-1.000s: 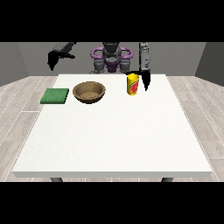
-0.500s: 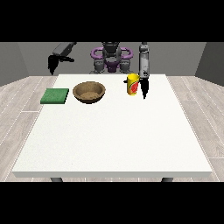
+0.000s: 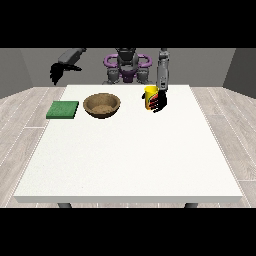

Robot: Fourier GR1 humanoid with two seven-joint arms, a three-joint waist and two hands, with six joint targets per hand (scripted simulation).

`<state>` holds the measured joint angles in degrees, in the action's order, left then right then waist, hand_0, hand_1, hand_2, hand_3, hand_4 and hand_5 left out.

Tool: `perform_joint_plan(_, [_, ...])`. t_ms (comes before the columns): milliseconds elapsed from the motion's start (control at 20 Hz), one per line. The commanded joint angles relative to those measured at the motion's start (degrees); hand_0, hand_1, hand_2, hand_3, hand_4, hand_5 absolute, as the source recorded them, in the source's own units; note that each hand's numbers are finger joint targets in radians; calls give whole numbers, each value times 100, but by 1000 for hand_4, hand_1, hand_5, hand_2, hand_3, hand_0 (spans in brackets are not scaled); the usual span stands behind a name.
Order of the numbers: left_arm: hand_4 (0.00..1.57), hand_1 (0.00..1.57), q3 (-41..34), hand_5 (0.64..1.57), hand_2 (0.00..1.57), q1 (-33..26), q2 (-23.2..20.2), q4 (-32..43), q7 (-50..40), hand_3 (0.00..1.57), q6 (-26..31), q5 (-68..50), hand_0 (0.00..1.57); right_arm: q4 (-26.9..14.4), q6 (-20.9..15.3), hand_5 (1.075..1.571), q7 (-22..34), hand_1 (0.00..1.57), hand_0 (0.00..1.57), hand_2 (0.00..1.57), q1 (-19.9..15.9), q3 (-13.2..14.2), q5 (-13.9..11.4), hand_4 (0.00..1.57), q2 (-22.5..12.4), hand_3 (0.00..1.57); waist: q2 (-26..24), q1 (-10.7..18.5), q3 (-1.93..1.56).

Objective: Pick the cup and pour the ball into the bowl, then pick the bowl and place it on the pad

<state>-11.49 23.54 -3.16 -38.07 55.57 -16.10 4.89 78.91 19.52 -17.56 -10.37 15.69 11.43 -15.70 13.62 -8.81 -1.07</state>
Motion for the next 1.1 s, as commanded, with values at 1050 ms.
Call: perform_joint_plan(1050, [1571,1491,1668,1273,1571,1574,-1403,-59,-4586,1571,-1222,2945,1491,-1144,370,1568,450,0,0,0,139,322,258,0,-329,0,-1558,233,104])
